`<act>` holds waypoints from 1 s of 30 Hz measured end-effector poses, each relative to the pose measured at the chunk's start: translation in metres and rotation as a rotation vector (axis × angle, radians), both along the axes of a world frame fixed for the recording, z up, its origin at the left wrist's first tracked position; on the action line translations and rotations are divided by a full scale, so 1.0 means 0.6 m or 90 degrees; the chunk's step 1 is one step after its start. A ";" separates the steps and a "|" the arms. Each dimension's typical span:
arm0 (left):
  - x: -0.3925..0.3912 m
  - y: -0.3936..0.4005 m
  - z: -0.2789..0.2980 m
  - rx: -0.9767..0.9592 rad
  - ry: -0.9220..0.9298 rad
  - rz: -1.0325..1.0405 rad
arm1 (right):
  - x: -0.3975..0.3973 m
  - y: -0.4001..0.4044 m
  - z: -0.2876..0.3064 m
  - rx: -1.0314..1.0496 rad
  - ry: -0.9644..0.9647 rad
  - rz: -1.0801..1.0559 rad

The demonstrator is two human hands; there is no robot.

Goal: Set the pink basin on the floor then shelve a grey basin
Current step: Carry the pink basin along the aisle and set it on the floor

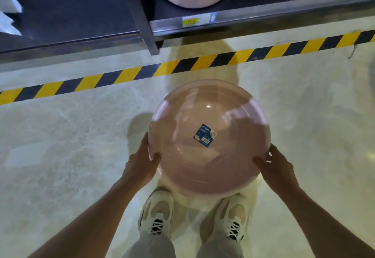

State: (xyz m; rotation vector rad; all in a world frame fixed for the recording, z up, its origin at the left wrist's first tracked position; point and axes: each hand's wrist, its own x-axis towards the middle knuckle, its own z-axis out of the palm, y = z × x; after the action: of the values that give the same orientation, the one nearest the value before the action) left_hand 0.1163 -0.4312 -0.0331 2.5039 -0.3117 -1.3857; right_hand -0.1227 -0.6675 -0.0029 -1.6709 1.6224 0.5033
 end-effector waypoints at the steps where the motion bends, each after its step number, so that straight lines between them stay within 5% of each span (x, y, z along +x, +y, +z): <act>1: -0.002 0.000 -0.009 0.005 0.012 0.019 | -0.003 0.002 -0.011 0.011 0.007 0.000; 7: -0.004 0.002 -0.043 0.036 0.066 0.132 | -0.007 0.009 -0.050 0.085 0.013 -0.061; 16: 0.007 -0.009 -0.025 0.061 0.015 0.090 | -0.013 -0.001 -0.043 0.117 -0.022 -0.136; 30: -0.021 -0.193 0.170 -0.047 0.001 -0.020 | -0.137 -0.109 0.155 0.053 -0.115 -0.224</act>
State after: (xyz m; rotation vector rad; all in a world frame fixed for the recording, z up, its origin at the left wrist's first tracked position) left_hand 0.1036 -0.5469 0.0687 2.4476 -0.3956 -1.3627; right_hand -0.2051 -0.7329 0.0901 -1.2923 1.6874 0.2319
